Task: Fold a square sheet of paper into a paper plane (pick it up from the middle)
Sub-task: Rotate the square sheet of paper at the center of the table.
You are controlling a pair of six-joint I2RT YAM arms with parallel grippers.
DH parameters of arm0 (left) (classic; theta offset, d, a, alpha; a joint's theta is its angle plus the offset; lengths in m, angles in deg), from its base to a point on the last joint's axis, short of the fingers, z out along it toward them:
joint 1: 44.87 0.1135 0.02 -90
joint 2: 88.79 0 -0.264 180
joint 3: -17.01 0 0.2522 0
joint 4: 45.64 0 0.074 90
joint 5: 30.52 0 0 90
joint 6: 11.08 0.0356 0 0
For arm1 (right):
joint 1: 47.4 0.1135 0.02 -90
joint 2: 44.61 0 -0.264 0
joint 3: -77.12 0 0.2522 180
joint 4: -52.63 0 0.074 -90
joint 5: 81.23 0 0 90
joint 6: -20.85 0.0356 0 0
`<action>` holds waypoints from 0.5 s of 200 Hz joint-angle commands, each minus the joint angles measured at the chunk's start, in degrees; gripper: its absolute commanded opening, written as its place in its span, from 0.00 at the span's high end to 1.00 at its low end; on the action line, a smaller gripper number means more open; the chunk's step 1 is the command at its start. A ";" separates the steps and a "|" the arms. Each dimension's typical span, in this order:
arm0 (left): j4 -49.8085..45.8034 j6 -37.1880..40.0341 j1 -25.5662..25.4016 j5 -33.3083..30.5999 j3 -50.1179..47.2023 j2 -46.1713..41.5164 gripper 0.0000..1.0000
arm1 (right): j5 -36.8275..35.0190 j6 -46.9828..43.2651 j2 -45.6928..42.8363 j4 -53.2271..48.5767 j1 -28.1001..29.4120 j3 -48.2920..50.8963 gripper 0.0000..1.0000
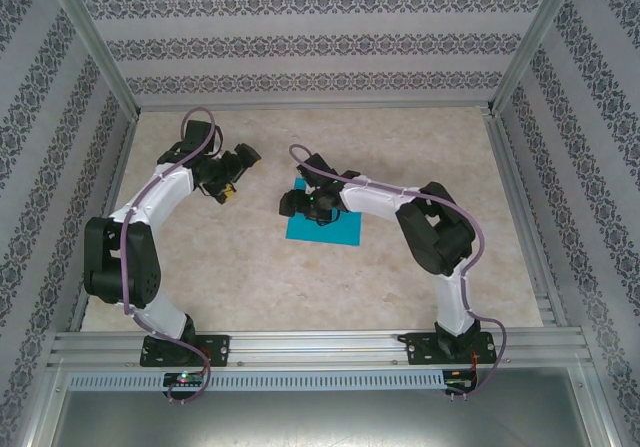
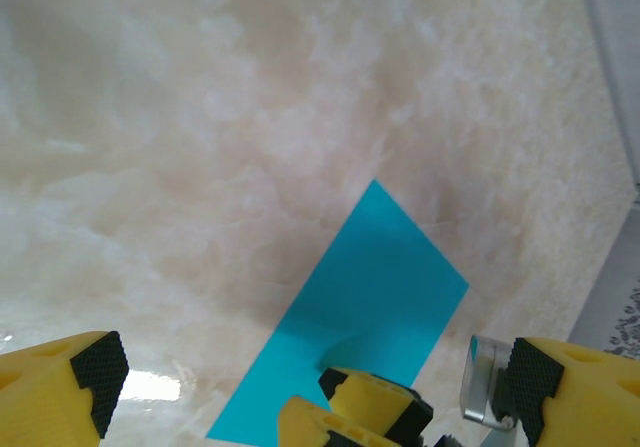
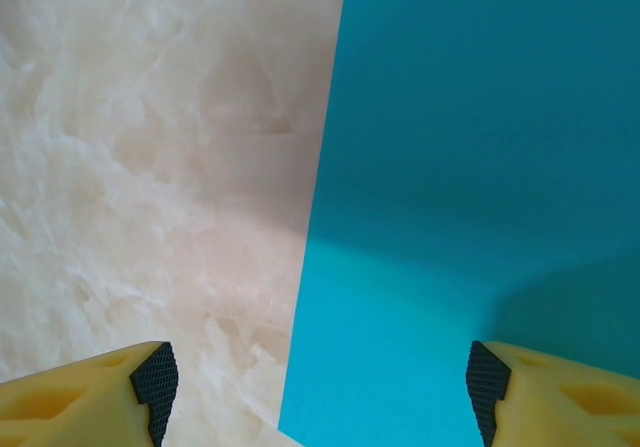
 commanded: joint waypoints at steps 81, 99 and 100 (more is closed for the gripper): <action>-2.53 3.41 0.56 0.78 0.27 4.02 0.00 | 0.06 -10.47 -7.02 -18.51 3.31 13.93 0.21; -2.01 2.99 0.58 0.97 -0.01 4.41 0.00 | -2.41 -11.15 -9.57 -21.57 3.28 10.74 0.20; -2.00 2.93 0.57 1.01 -0.01 4.48 0.00 | -2.61 -11.14 -9.77 -21.66 3.26 10.48 0.19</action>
